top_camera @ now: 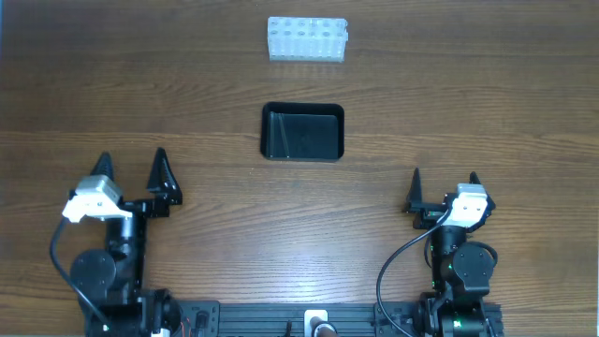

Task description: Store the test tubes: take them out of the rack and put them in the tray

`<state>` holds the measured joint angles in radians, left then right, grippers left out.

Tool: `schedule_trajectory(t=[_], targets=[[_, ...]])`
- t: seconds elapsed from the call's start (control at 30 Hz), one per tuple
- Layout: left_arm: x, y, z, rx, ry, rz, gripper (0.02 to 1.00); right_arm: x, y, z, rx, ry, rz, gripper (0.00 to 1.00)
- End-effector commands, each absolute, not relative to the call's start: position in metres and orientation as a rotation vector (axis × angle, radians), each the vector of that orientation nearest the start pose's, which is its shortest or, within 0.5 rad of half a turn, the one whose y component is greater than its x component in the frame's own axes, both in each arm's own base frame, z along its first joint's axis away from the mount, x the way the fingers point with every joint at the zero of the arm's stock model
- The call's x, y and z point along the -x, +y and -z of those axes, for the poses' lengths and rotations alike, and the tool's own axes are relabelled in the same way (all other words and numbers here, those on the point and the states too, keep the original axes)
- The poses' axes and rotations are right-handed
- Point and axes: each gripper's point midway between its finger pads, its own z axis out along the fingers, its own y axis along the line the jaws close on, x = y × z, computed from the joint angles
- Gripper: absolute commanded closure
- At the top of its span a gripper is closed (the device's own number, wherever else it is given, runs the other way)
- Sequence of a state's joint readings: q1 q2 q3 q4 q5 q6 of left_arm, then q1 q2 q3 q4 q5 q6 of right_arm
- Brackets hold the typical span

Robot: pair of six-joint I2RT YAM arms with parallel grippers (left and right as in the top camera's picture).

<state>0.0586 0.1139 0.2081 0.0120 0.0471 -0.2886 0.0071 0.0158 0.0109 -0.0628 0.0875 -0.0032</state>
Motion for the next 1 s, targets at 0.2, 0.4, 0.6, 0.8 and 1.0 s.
schedule_trajectory(t=[0.2, 0.4, 0.6, 0.8, 1.0], targets=[[-0.230, -0.003, -0.258, 0.176, 1.376, 0.266, 0.018, -0.246, -0.015, -0.158, -0.065, 1.638, 0.071, 0.007], [-0.236, -0.008, -0.237, 0.171, 1.426, 0.278, 0.020, -0.246, -0.015, -0.158, -0.065, 1.638, 0.071, 0.009], [-0.245, -0.009, -0.205, 0.173, 1.445, 0.279, 0.020, -0.246, -0.015, -0.158, -0.065, 1.638, 0.071, 0.009], [-0.246, -0.004, -0.188, 0.199, 1.509, 0.259, 0.020, -0.246, -0.015, -0.158, -0.065, 1.638, 0.071, 0.009], [-0.246, 0.006, -0.157, 0.254, 1.630, 0.213, 0.018, -0.246, -0.015, -0.158, -0.065, 1.638, 0.071, 0.009]])
